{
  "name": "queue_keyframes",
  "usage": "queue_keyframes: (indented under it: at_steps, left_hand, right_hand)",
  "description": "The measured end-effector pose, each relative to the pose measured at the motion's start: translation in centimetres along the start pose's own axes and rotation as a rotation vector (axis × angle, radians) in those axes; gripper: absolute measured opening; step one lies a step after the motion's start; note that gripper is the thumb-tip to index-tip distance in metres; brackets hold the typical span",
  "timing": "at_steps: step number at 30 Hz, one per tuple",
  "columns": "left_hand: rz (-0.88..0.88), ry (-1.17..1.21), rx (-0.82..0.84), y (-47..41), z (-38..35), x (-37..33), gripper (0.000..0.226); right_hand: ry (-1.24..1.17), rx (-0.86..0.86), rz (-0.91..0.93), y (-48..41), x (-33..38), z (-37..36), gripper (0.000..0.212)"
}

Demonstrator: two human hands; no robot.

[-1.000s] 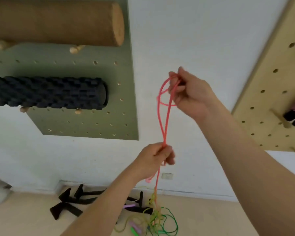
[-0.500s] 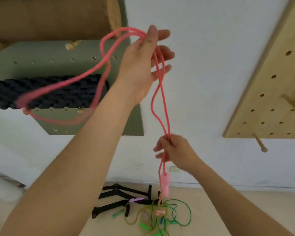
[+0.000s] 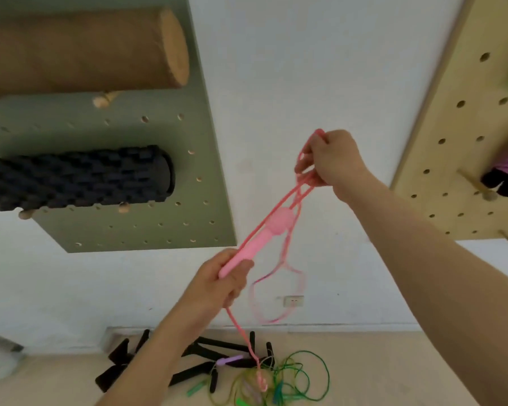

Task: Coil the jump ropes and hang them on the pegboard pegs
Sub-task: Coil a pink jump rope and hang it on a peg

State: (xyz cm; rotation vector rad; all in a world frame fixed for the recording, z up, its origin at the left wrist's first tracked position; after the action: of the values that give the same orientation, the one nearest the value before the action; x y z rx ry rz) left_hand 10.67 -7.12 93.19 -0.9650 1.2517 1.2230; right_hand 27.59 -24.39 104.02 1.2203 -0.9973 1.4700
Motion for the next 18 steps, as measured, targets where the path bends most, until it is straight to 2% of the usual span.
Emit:
queue_keyframes:
  at_steps: [2,4,6,8,10,12,15,16,18]
  left_hand:
    - [-0.055,-0.150,-0.025,0.4,1.8,-1.8,0.024]
    - [-0.045,-0.221,-0.071,0.2,3.7,-3.2,0.019]
    - [0.001,-0.048,-0.132,-0.1,4.8,-3.9,0.024]
    - [-0.011,0.264,-0.183,-0.7,4.8,-4.6,0.025]
    - [-0.058,0.551,-0.162,-2.2,3.5,-5.9,0.024]
    - [-0.088,0.748,-0.084,-4.2,1.3,-7.8,0.023]
    - [-0.110,0.930,0.012,-7.7,-2.2,-11.0,0.027]
    - [-0.119,0.975,0.033,-8.9,-2.8,-12.0,0.029]
    - [-0.161,1.051,0.032,-11.1,-2.8,-13.7,0.031]
  right_hand:
    - [0.202,-0.063,-0.048,-1.2,-2.8,1.2,0.035]
    - [0.209,-0.045,-0.156,-1.8,-5.8,2.2,0.032]
    - [0.068,0.010,-0.291,-1.5,-8.5,3.3,0.035]
    - [-0.081,0.077,-0.403,-0.5,-10.4,4.1,0.041]
    - [-0.280,0.200,-0.437,0.9,-11.5,3.8,0.046]
    - [-0.446,0.397,-0.377,2.9,-11.9,2.1,0.044]
    - [-0.480,0.786,-0.260,7.1,-12.0,-1.8,0.061]
    - [-0.447,0.882,-0.242,8.5,-12.4,-2.8,0.056]
    - [-0.305,0.936,-0.221,10.6,-13.4,-4.1,0.029]
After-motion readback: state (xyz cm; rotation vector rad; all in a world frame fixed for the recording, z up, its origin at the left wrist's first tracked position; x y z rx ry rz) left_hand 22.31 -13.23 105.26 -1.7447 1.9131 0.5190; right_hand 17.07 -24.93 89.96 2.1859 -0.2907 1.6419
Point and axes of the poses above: each hand's wrist, its own y-axis away from the middle knuckle, its own z-axis out of the back of the hand, x = y × z, the point moved 4 cm from there along -y, towards the middle knuckle, and after that the axes turned 10 degrees about x, right-handed, at the moved point
